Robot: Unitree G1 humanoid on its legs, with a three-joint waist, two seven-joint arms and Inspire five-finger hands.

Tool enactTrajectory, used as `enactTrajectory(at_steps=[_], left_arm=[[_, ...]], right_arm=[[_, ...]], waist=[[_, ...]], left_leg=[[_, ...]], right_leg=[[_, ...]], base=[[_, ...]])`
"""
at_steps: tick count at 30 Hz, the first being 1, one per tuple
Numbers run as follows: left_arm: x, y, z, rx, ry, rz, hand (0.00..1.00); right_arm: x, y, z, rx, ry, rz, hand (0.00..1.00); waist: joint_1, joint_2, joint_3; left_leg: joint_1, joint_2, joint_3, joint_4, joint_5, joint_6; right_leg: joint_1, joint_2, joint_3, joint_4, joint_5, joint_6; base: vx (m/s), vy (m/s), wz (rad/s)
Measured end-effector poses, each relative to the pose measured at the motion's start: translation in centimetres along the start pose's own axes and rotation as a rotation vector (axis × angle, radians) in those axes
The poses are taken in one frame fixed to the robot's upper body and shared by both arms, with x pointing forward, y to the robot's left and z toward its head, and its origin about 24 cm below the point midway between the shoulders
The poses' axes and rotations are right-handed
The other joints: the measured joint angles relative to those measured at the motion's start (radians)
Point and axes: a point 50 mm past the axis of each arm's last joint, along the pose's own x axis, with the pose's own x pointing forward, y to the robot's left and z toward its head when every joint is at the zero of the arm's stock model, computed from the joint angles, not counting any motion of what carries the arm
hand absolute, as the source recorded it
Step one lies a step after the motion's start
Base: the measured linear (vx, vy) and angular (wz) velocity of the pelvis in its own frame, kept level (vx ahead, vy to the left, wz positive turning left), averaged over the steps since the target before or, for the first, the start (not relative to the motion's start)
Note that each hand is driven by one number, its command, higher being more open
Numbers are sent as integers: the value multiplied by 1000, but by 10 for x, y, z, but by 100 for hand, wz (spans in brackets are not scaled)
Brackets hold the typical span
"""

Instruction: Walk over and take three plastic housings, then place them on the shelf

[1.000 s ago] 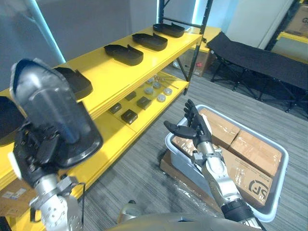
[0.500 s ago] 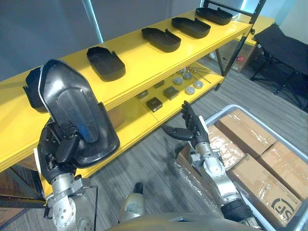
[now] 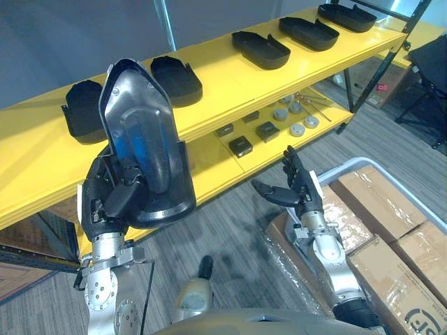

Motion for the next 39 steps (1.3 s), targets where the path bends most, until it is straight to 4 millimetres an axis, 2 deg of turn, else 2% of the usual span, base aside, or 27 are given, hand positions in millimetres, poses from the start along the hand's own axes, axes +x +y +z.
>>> enactTrajectory(at_steps=[2,5,8,9,10,11,13,14,15,16,17,18,19,20,21,22,23,24,25,26,29,30,32,34,39], left_arm=[[-1,1,0,1,-2,7,0],[-1,2,1,2,-7,14,0],[-2,3,1,-3,-11,26,0],[-1,17,9,43,-42,53,0],[1,18,10,44,-50,70,0],[1,19,10,49,-54,79,0],[2,22,12,57,-63,93,0],[2,22,12,56,-62,99,0],[2,22,13,63,-61,98,0],[10,19,17,63,-91,78,0],[16,16,19,53,-110,72,0],[27,7,22,16,-150,69,0],[36,0,24,-13,-181,53,0],[43,-9,23,-36,-191,25,0],[45,-11,23,-43,-192,14,0],[41,-13,17,-43,-159,1,0],[38,-12,16,-39,-146,1,0],[34,-10,14,-22,-128,-9,0],[30,-10,9,-31,-103,-5,0],[25,-9,6,-34,-81,-9,0],[25,-9,8,-60,-85,-28,0],[25,-10,9,-66,-90,-36,0],[26,-15,14,-71,-113,-78,0],[27,-22,20,-85,-139,-121,0],[26,-33,29,-105,-178,-173,0]], right_arm=[[1,0,3,2,-17,7,100],[4,1,9,18,-54,10,100],[5,2,13,-37,-73,-2,100],[10,-7,25,-26,-129,-105,100],[10,-9,30,-25,-150,-116,100],[11,-10,32,-23,-166,-120,100],[14,-7,38,-12,-198,-115,100],[16,-7,41,-11,-209,-112,100],[18,-9,42,-16,-216,-115,100],[21,-15,46,-24,-233,-125,100],[24,-19,49,-34,-244,-136,100],[27,-27,57,-89,-279,-147,100],[25,-37,65,-134,-323,-177,100],[21,-51,76,-171,-381,-234,100],[19,-55,81,-176,-408,-261,100],[14,-63,94,-185,-475,-311,100],[11,-66,102,-188,-513,-325,100],[6,-68,117,-192,-597,-340,100],[3,-71,129,-211,-662,-344,100],[1,-74,143,-226,-726,-333,100],[4,-77,161,-219,-799,-307,100],[5,-78,164,-208,-808,-305,100],[3,-84,166,-171,-817,-315,100],[-5,-91,154,-144,-773,-351,100],[-14,-89,128,-79,-682,-389,100]], waist=[[1,-5,7],[7,-6,22],[19,-9,33],[35,-42,33],[23,-50,26],[28,-53,20],[30,-63,15],[31,-63,16],[16,-53,16],[-22,-29,29],[-32,-29,29],[-43,-8,31],[-61,6,36],[-79,4,37],[-86,-3,38],[-86,-31,27],[-87,-41,21],[-88,-79,5],[-92,-63,4],[-88,-33,-15],[-79,-19,-24],[-79,-21,-24],[-81,-26,-28],[-83,-29,-31],[-85,-31,-35]], left_leg=[[-13,1,4,32,-14,1],[-70,-7,4,159,-77,7],[-90,-29,4,251,-134,14],[-139,-61,101,454,-291,67],[-144,-79,81,454,-292,90],[-140,-87,86,446,-286,94],[-134,-104,84,435,-292,107],[-114,-127,76,414,-293,115],[-75,-148,47,369,-300,136],[-42,-158,-21,325,-286,142],[-19,-154,-62,289,-280,153],[11,-132,-134,233,-279,158],[17,-129,-174,222,-278,157],[23,-138,-199,228,-249,147],[32,-151,-204,233,-234,138],[60,-204,-240,247,-259,139],[67,-226,-258,255,-274,135],[68,-250,-233,264,-304,129],[66,-212,-177,288,-323,115],[49,-157,-139,302,-334,88],[50,-105,-101,286,-338,69],[55,-97,-88,277,-337,68],[63,-79,0,249,-326,65],[80,-78,100,216,-300,68],[113,-89,129,165,-286,74]], right_leg=[[-6,-3,9,14,-5,2],[-10,-18,12,42,-14,8],[15,-45,7,63,-30,26],[91,-80,25,38,-51,6],[47,-103,57,139,-22,-25],[17,-117,101,187,31,-12],[-1,-125,126,238,63,5],[-24,-143,133,282,109,-12],[-68,-174,168,420,223,-45],[-185,-183,225,611,237,-56],[-228,-138,247,631,104,-81],[-277,3,297,508,-4,-127],[-310,88,354,400,-12,-128],[-336,144,448,292,-8,-109],[-339,158,491,248,1,-95],[-336,151,561,152,28,-75],[-324,142,559,114,45,-88],[-296,115,542,50,91,-102],[-269,112,500,39,106,-76],[-238,135,458,-5,119,-83],[-173,170,394,-91,137,-99],[-159,175,383,-107,138,-100],[-119,175,342,-145,138,-100],[-92,159,309,-158,138,-101],[-70,148,292,-161,138,-101]], base=[[-92,3,-8],[-51,38,0],[48,163,24],[215,340,81],[338,448,85],[169,147,41],[214,154,16],[248,182,34],[143,155,86],[143,89,104],[91,-3,127],[121,-62,126],[132,-59,179],[132,-75,165],[203,-179,160],[218,-190,111],[327,-287,125],[313,-300,117],[350,-319,119],[217,-193,80],[242,-129,51],[243,-99,54],[173,-36,54],[132,25,46],[84,51,18]])
